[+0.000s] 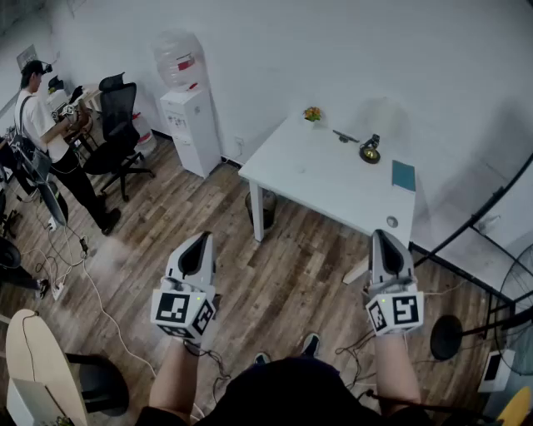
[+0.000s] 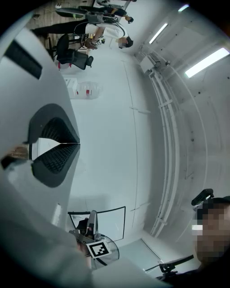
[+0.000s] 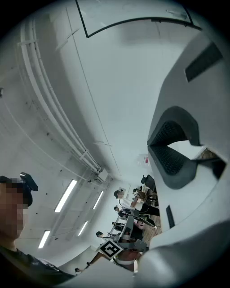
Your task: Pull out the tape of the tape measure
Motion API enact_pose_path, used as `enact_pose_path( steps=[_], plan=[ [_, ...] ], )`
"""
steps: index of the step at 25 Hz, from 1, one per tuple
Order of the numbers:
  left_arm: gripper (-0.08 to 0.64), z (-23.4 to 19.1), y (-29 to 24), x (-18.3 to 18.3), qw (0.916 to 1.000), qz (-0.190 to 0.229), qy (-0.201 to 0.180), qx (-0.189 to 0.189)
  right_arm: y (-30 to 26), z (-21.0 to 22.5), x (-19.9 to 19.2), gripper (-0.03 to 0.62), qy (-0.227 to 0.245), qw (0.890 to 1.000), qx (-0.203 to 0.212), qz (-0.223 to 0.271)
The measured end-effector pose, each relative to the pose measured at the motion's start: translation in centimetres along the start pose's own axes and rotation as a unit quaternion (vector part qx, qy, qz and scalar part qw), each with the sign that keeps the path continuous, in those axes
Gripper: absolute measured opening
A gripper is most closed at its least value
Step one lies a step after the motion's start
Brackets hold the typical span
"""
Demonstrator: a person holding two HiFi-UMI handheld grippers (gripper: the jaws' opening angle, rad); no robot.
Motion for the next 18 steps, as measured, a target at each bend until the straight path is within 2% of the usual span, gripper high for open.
enact_pose_path(
  steps=[9,16,18],
  plan=[
    [0.006,-0.9,4.1,0.1,0.9998,-0.006,-0.016,-0.012,1.4,-3.2,0.5,0.003,-0.014,1.000,-0.005,-0.007],
    [0.006,-1.7,3.6,-1.5,0.9996,-0.012,-0.003,-0.026,0.7,-2.4,-1.4,0.009,-0.033,0.998,-0.034,-0.029],
    [0.029,-2.1,2.4,-2.2,0.9996,-0.014,0.003,-0.025,-0.3,-1.9,-2.6,0.135,-0.040,0.998,-0.033,-0.036]
  ],
)
Point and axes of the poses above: the fingertips, and each gripper's own axes: y backward along the fingers, z to its right, x out of its top, the point moved 1 cm from there along y, backward along the fingers, and after that the axes turned 3 degrees about -y, right-handed, at the moved point
